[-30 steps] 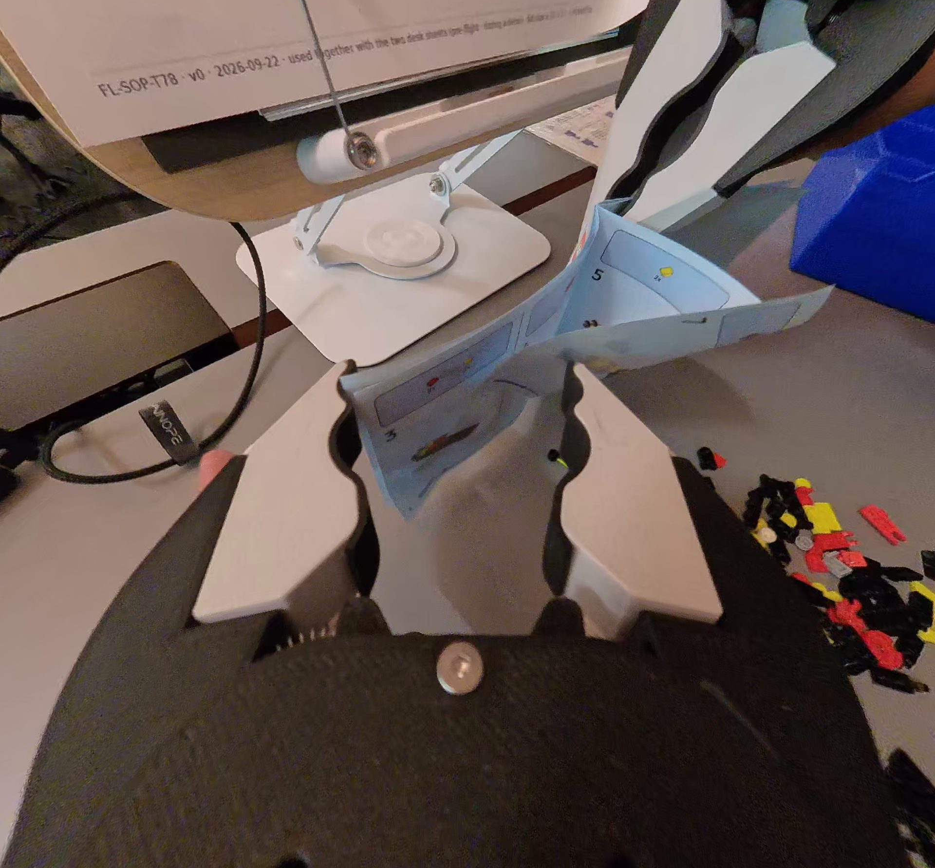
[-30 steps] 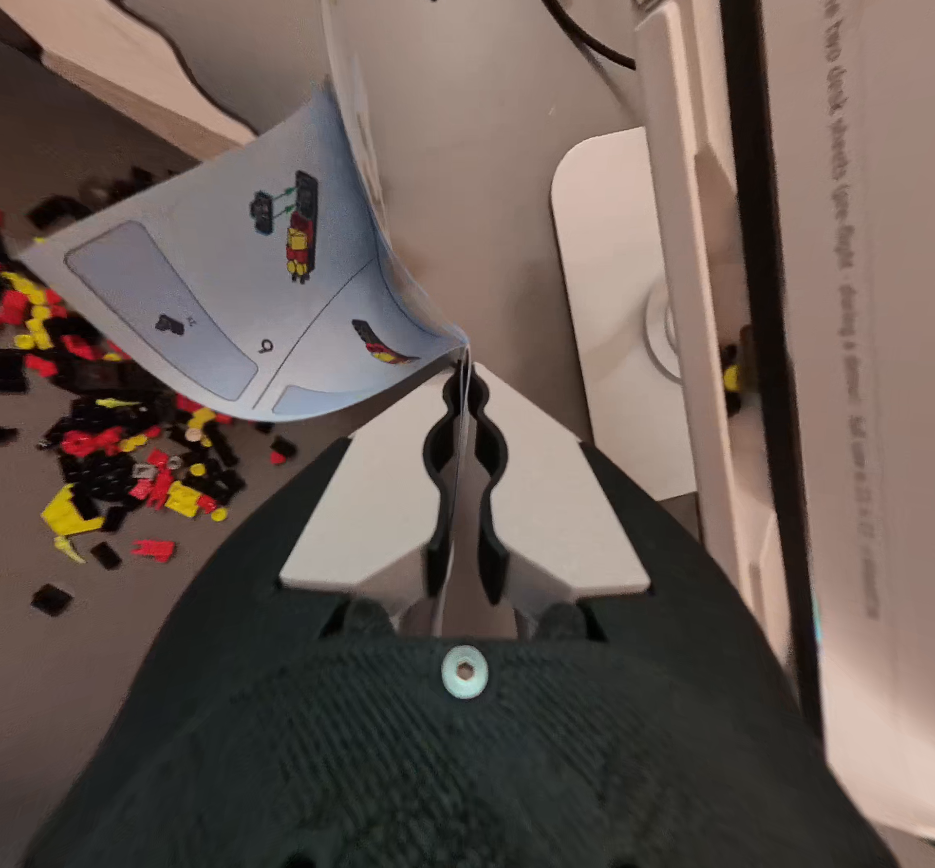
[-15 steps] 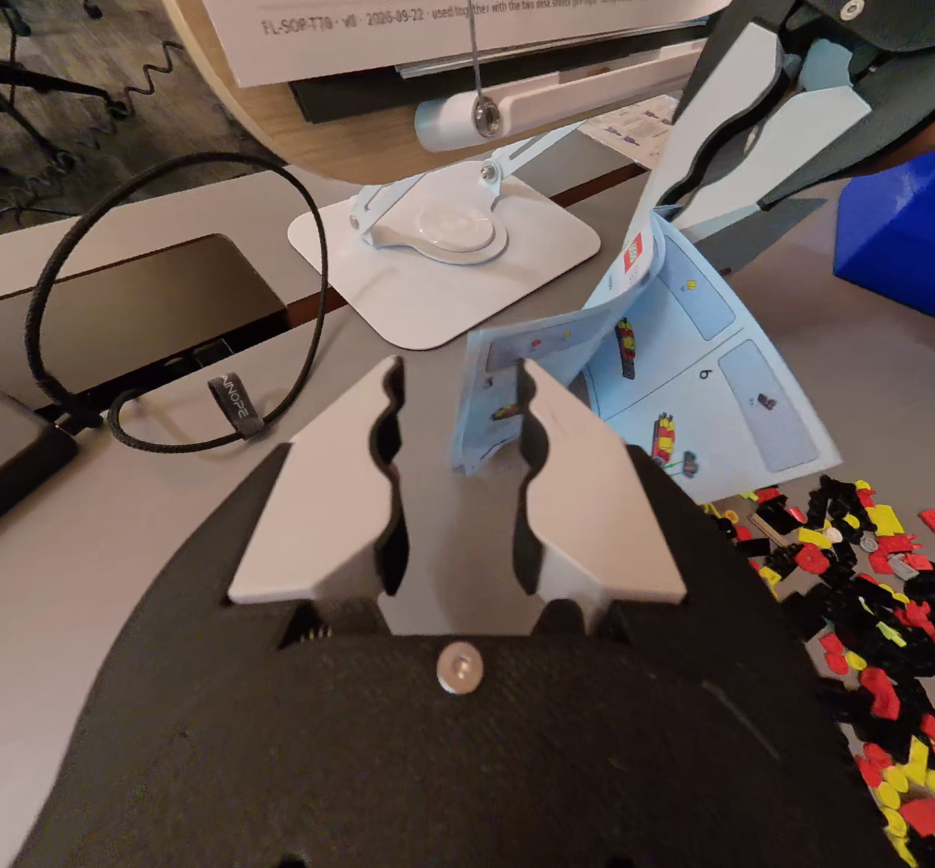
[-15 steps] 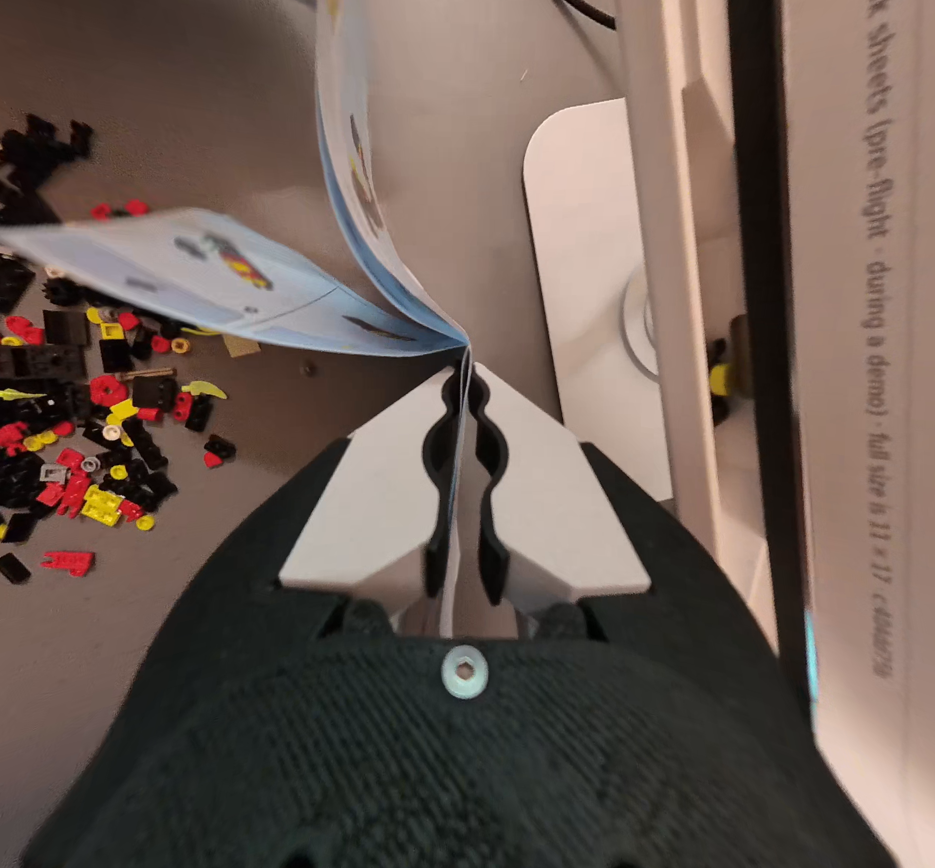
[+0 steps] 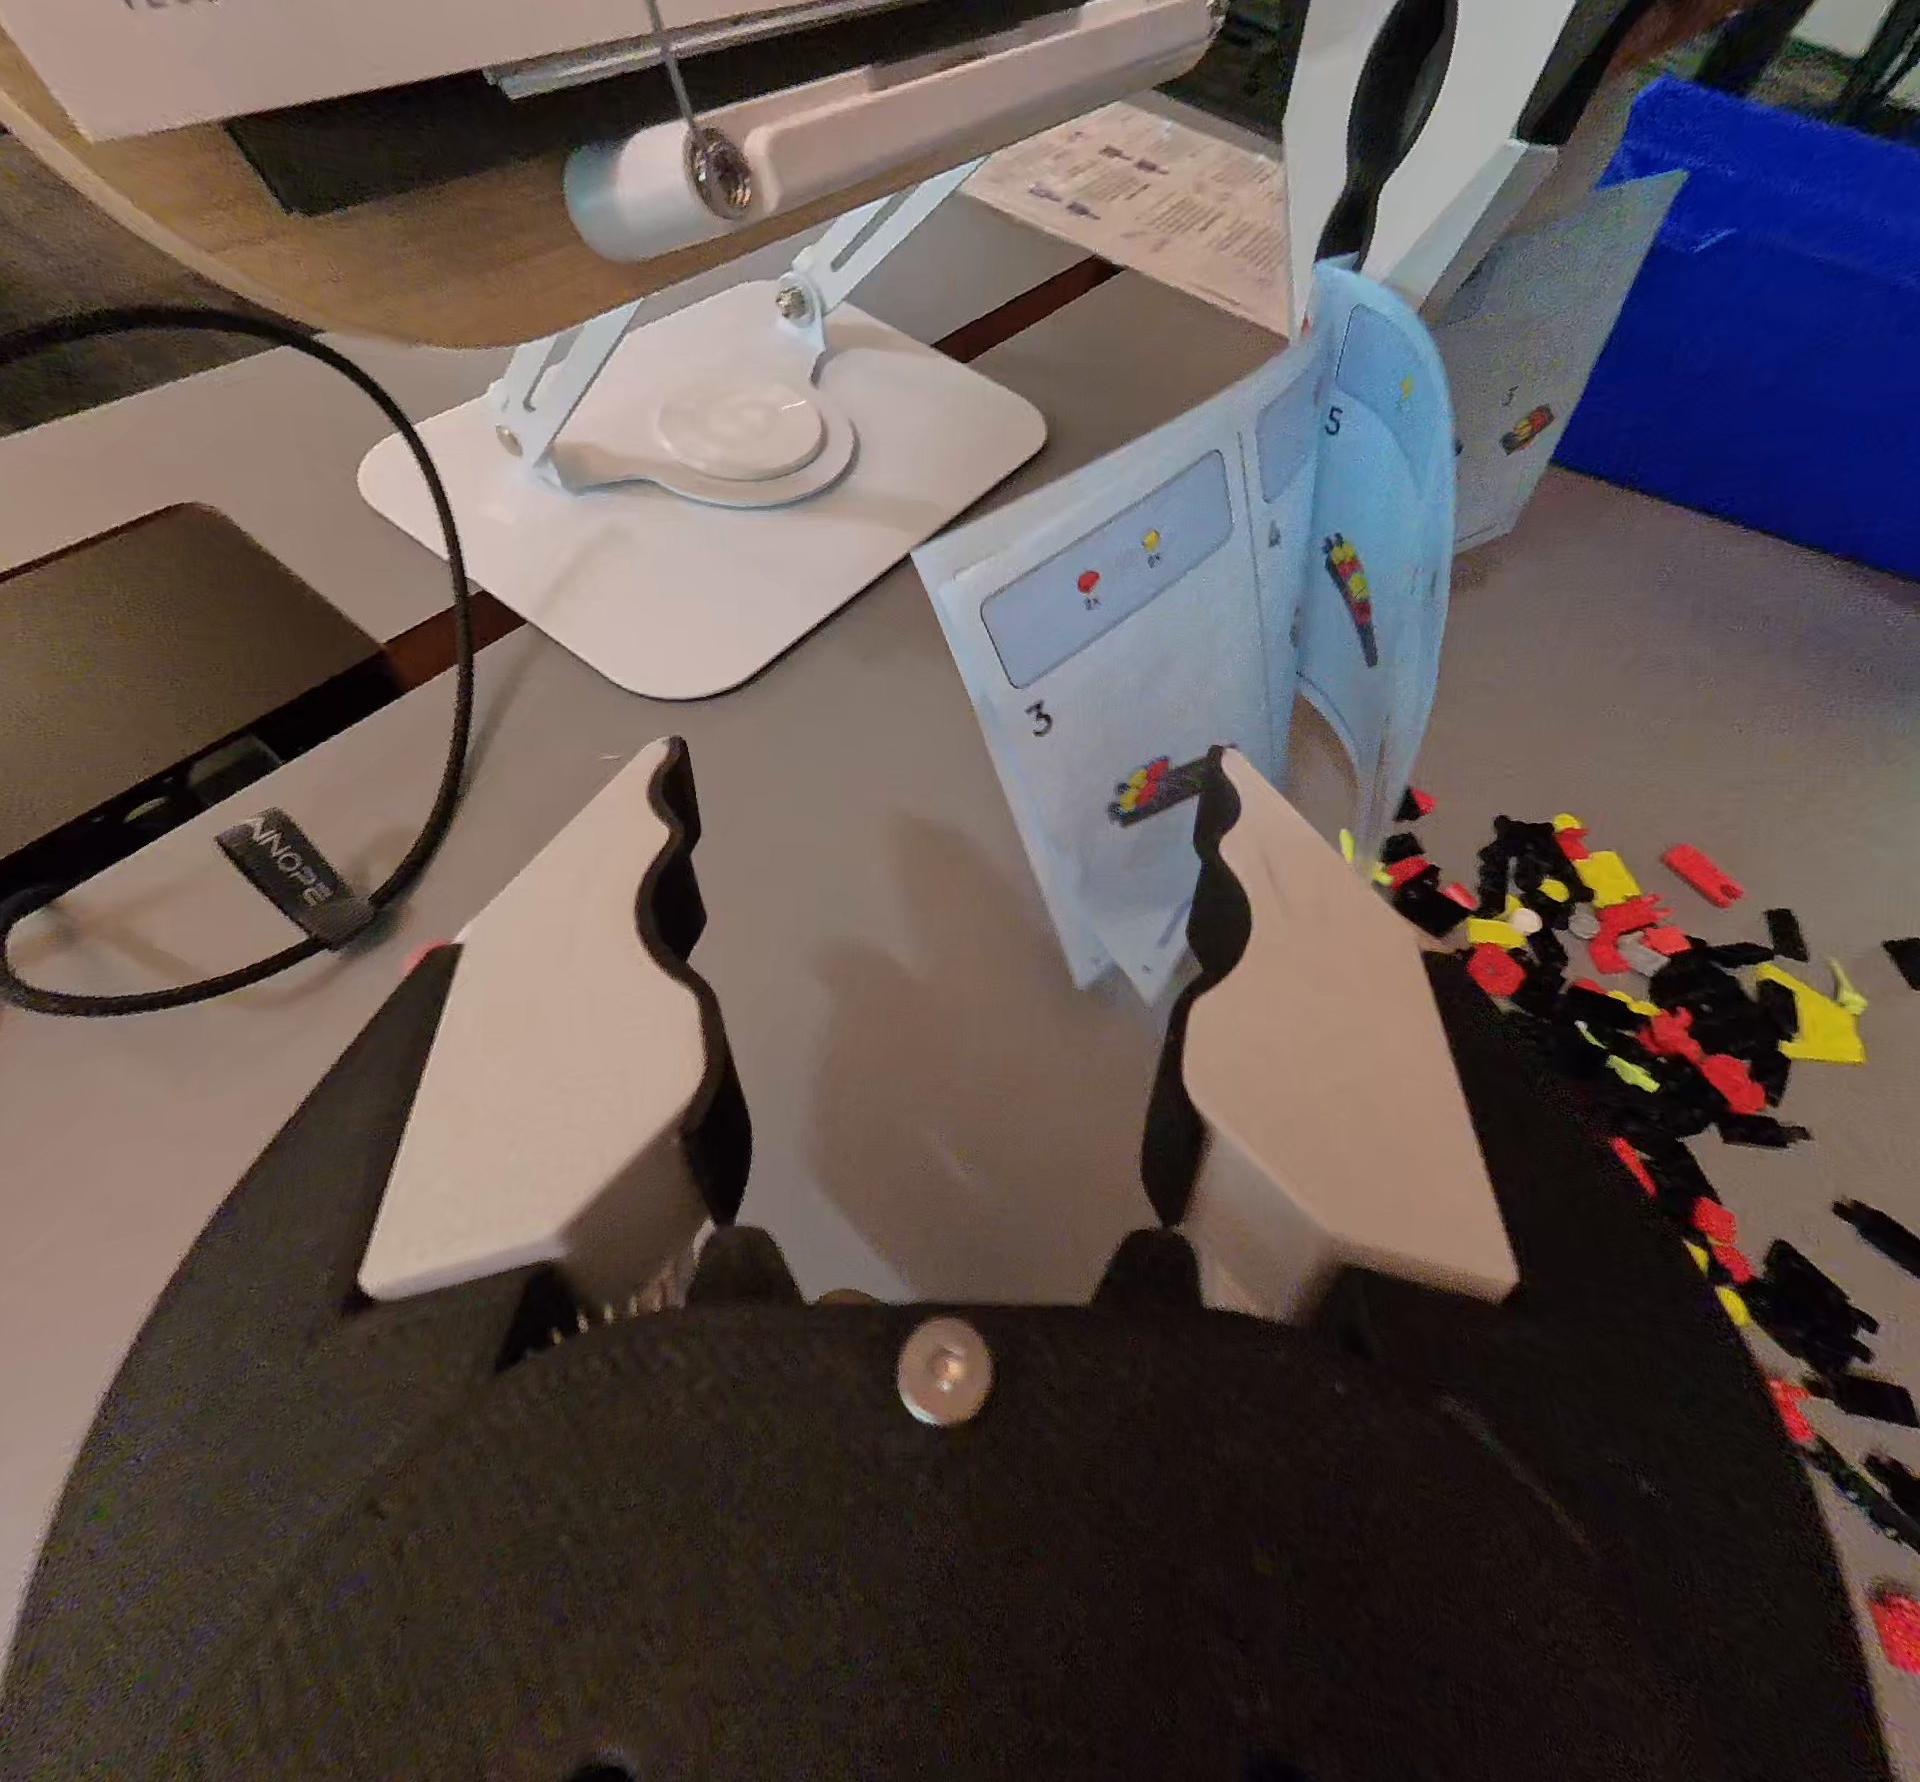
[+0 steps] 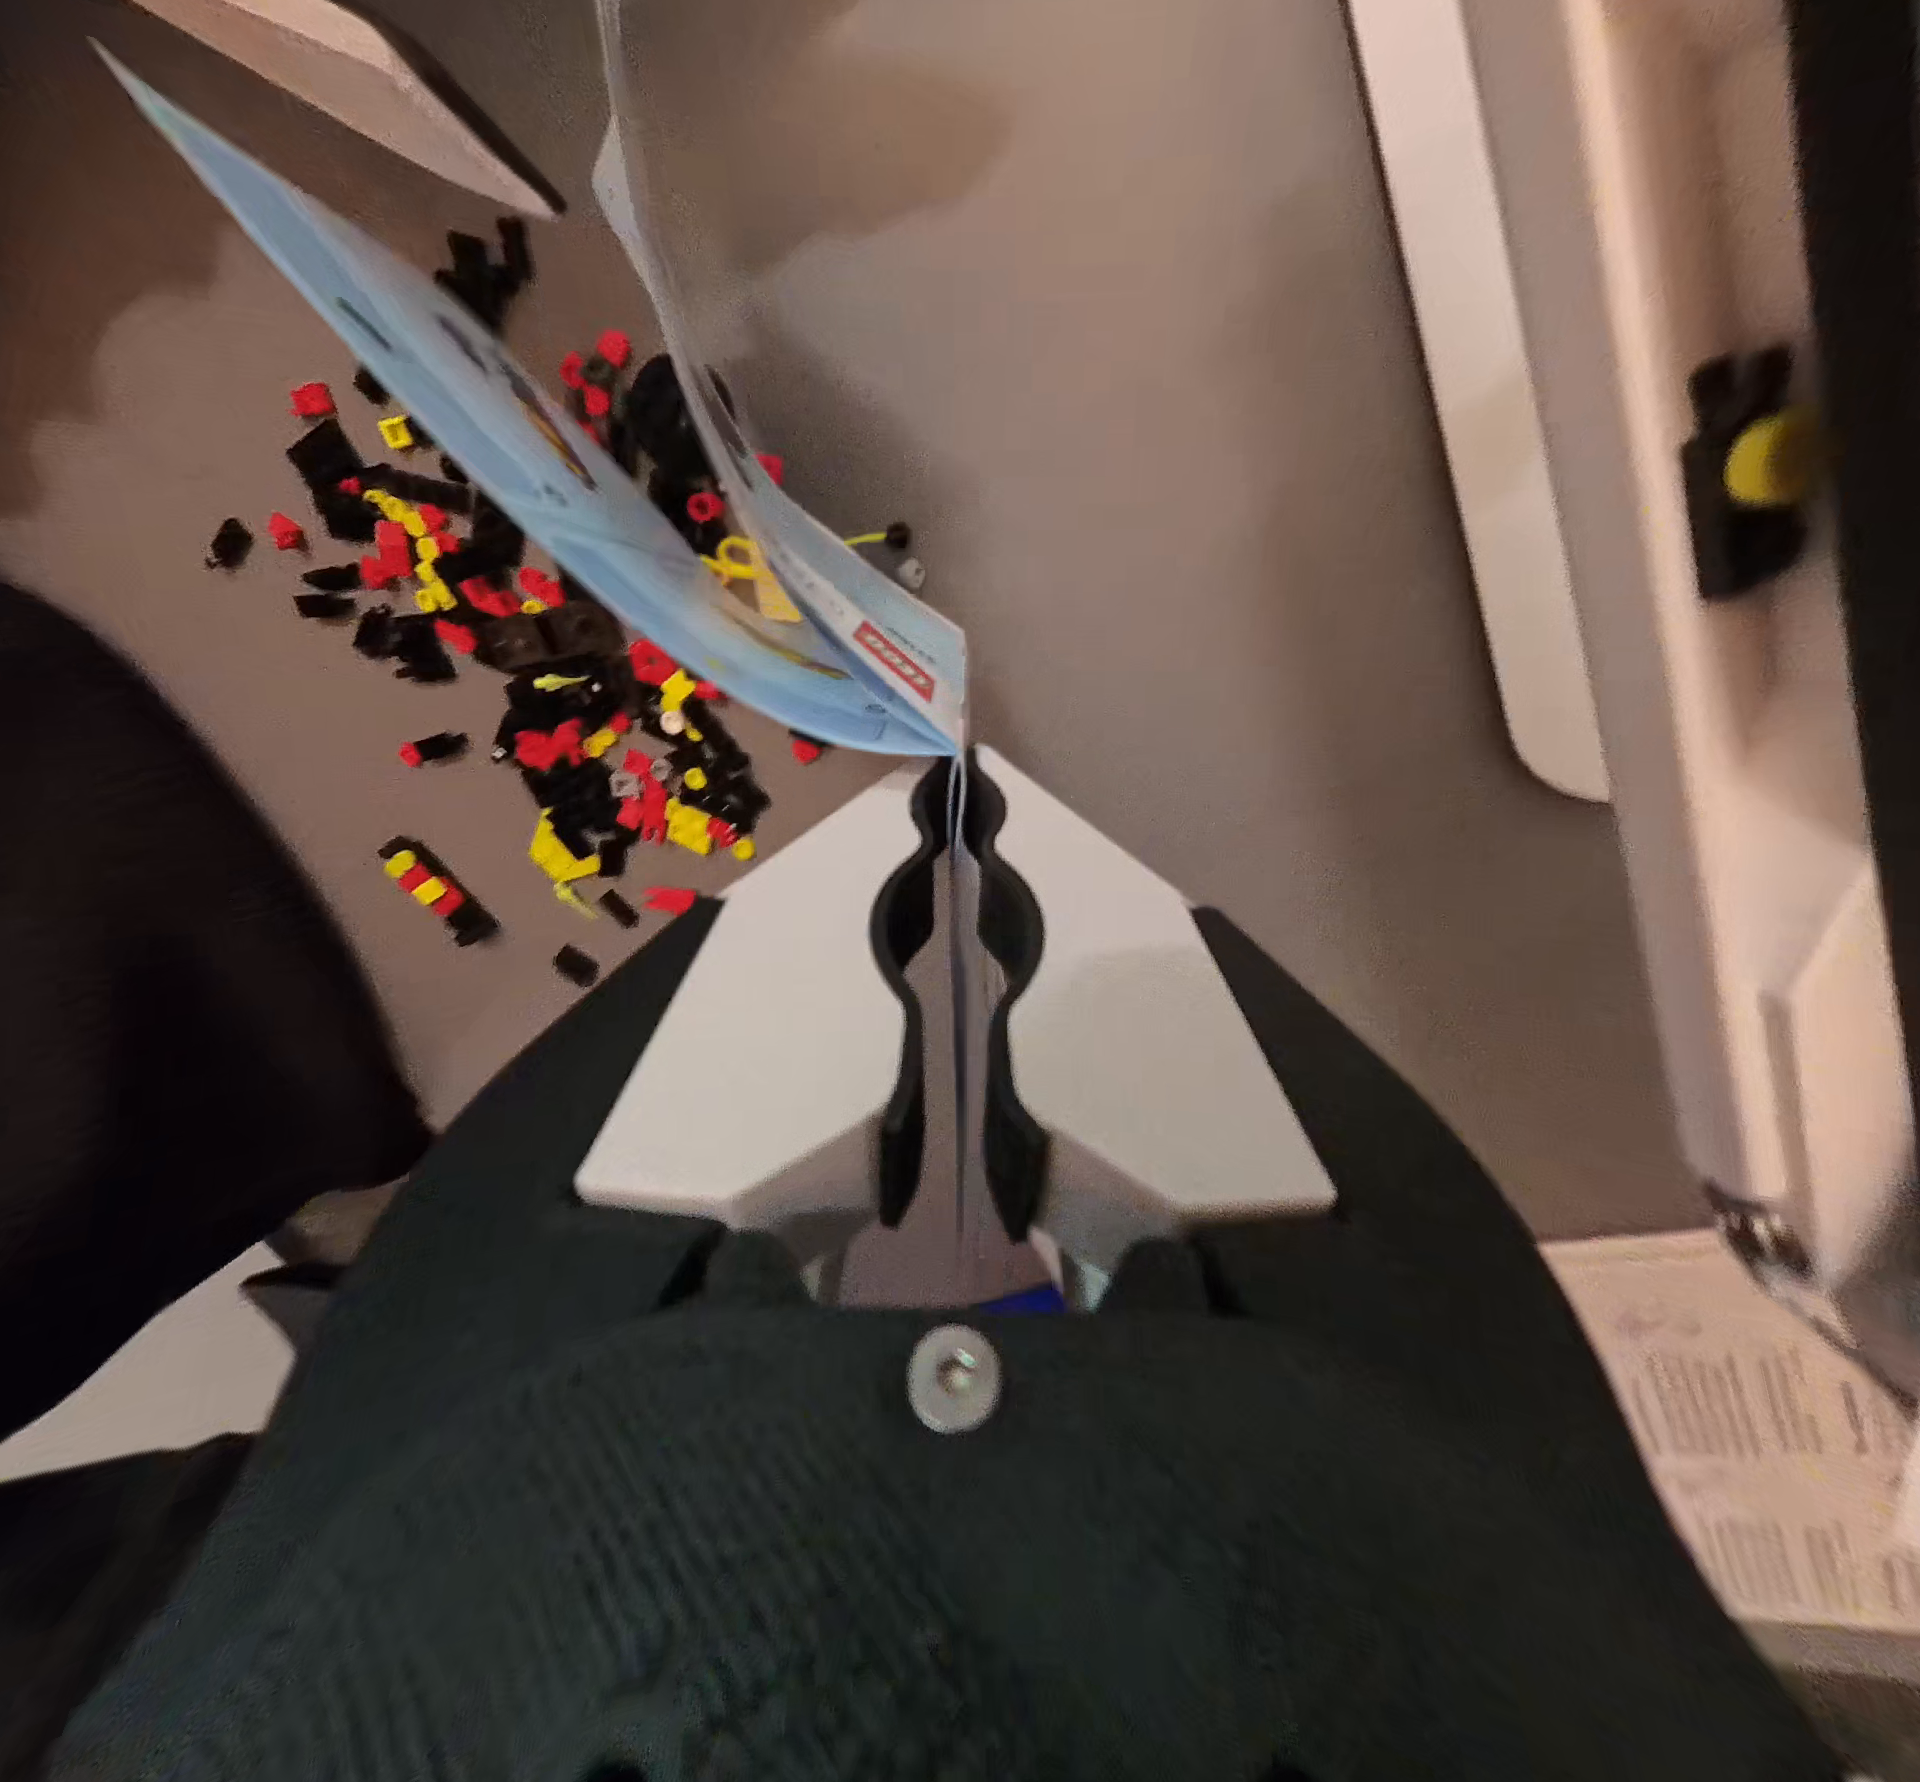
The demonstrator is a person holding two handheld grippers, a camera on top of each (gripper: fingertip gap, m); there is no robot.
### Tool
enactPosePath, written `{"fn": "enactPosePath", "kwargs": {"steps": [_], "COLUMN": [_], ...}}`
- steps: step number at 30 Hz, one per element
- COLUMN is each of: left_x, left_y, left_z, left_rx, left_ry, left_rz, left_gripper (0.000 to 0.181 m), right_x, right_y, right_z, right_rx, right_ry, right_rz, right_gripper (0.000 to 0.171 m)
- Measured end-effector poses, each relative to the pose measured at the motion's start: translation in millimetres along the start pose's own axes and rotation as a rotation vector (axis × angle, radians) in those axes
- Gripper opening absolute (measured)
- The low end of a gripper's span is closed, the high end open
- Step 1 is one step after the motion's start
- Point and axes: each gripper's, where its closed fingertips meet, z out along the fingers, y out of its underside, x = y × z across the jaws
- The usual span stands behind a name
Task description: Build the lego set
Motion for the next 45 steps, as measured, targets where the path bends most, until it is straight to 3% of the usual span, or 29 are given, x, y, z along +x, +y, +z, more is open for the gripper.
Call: {"fn": "enactPosePath", "kwargs": {"steps": [1, 6, 13, 17, 20, 23, 27, 31, 33, 39, 45], "left_x": [3, 14, 20, 62, 92, 97, 73, 79, 70, 50, 150], "left_y": [-1, -12, -51, -68, -72, -67, -44, -32, -35, -69, -112], "left_z": [0, -6, -39, -41, -26, -7, 8, 7, 0, -34, -61], "left_rx": [0.004, 0.055, 0.215, 0.208, 0.173, 0.097, -0.032, -0.032, -0.032, 0.070, 0.240], "left_ry": [0.014, 0.054, 0.095, 0.196, 0.166, 0.044, -0.132, -0.027, -0.065, -0.262, -0.126], "left_rz": [0.001, 0.051, 0.033, 0.093, 0.223, 0.340, 0.453, 0.404, 0.423, 0.354, 0.366], "left_gripper": [0.095, 0.095, 0.092, 0.099, 0.109, 0.111, 0.098, 0.093, 0.085, 0.069, 0.057], "right_x": [-4, -18, -9, -13, -17, -31, -59, -84, -95, -103, -77], "right_y": [1, 4, 19, 7, 0, -6, -9, 3, 13, 20, 17], "right_z": [-5, -17, -10, -11, -12, -11, -12, -11, -10, -11, -30], "right_rx": [-0.007, -0.017, -0.080, -0.038, -0.039, -0.034, -0.021, -0.057, -0.063, 0.123, 0.530], "right_ry": [-0.008, -0.055, 0.010, 0.045, 0.094, 0.101, 0.067, 0.051, 0.032, -0.061, -0.111], "right_rz": [0.015, 0.084, 0.147, 0.153, 0.142, 0.101, -0.013, -0.228, -0.308, -0.103, 0.214], "right_gripper": [0.000, 0.000, 0.000, 0.000, 0.000, 0.000, 0.000, 0.000, 0.000, 0.000, 0.000]}}
